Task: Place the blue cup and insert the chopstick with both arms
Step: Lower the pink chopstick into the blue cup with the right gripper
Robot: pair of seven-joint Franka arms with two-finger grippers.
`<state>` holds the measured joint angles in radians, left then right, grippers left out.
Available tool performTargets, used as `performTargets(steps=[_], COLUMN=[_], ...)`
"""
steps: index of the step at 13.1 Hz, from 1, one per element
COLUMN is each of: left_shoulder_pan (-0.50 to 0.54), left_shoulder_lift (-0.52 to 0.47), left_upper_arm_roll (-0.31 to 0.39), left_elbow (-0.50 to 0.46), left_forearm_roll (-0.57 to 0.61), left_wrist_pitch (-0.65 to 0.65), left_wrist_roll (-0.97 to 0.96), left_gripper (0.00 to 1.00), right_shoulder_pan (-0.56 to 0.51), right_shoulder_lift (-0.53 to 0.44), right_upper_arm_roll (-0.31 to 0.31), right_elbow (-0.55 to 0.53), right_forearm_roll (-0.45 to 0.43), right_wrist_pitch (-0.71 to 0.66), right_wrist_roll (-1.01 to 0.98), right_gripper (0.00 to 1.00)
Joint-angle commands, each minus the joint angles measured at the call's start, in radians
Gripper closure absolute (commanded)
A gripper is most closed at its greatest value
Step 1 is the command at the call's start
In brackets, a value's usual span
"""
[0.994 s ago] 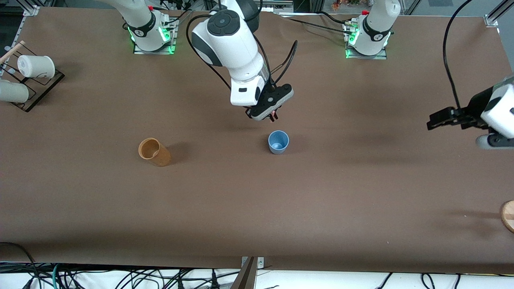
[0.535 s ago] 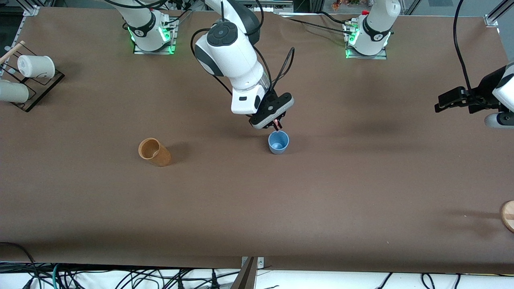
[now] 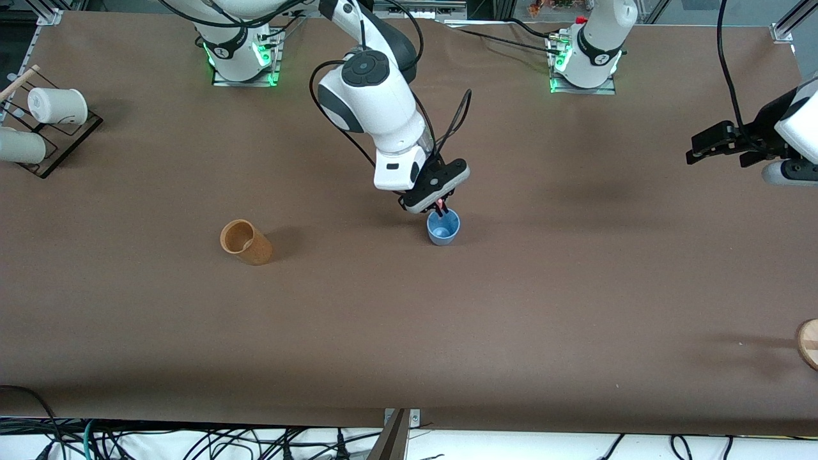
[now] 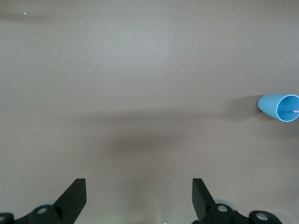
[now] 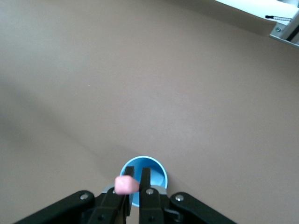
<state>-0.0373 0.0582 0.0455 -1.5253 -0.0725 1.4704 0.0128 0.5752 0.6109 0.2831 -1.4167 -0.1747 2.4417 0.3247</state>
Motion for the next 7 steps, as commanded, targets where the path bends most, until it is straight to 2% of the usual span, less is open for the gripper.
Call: performTargets(steps=[1, 2, 4, 5, 7], left_shoulder_pan=[-0.006, -0.006, -0.007, -0.007, 0.0], left_shoulder_lift=[-0.067, -0.075, -0.071, -0.06, -0.037], left_upper_arm_roll=[-0.001, -0.001, -0.001, -0.003, -0.004], left_elbow=[-0.093, -0.105, -0.104, -0.093, -0.087], left_forearm_roll=[0.01, 0.01, 0.01, 0.01, 0.01], left_wrist_pitch=[0.056, 0.065, 0.062, 0.057, 0.056], left_wrist_roll=[0.018, 0.018, 0.018, 0.018, 0.018], left_gripper=[0.0, 0.0, 0.0, 0.0, 0.0], right_shoulder_pan=[0.02, 0.021, 0.021, 0.025, 0.023], right_shoulder_lift=[0.052, 0.055, 0.055, 0.053, 0.046], right_upper_arm_roll=[-0.002, -0.001, -0.001, -0.002, -0.002], right_elbow=[0.035, 0.035, 0.035, 0.035, 0.035], right_forearm_roll=[-0.055, -0.058, -0.065, -0.065, -0.06], right_wrist_pitch=[0.025, 0.025, 0.022, 0.02, -0.003], right_wrist_roll=[0.06, 0.06, 0.06, 0.062, 0.068], right_gripper=[0.82, 0.76, 0.58, 0.01, 0.0])
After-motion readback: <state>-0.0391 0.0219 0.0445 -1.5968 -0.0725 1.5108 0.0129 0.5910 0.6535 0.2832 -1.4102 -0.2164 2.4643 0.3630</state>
